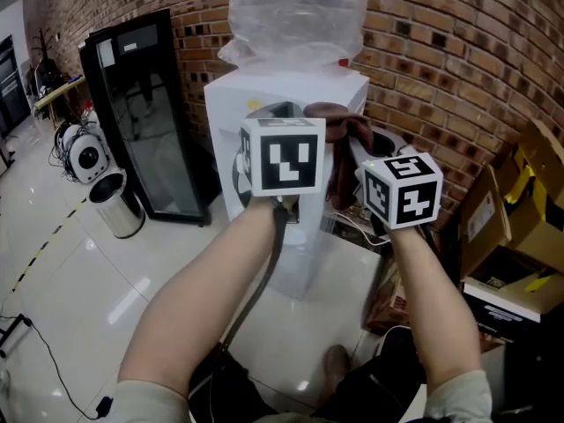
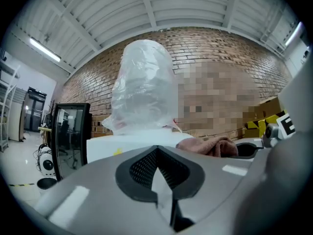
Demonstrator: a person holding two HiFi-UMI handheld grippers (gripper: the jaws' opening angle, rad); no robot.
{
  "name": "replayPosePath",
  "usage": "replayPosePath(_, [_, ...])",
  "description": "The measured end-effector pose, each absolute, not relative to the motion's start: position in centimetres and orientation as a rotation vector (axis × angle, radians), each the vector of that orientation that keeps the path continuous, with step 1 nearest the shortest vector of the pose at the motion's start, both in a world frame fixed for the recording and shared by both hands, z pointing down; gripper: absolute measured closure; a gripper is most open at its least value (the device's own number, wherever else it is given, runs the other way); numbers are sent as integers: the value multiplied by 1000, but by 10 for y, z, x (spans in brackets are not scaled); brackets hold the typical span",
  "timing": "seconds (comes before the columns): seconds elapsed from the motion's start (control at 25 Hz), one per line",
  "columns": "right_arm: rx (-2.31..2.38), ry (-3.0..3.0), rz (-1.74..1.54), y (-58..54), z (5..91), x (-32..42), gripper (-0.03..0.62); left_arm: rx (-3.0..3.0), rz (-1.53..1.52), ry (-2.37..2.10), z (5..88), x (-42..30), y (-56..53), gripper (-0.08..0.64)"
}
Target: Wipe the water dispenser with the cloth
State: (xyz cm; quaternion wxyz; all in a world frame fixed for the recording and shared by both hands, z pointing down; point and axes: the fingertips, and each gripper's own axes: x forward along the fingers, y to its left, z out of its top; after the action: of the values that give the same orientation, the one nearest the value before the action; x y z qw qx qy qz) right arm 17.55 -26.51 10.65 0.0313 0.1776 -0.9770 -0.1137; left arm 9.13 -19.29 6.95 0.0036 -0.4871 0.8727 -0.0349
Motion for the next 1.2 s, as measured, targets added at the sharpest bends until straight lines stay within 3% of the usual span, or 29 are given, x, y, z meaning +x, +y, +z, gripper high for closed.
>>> replayPosePath(1.2, [480, -2839, -132, -269, 338, 172, 540, -1598, -174, 2871, 322, 100, -184, 560])
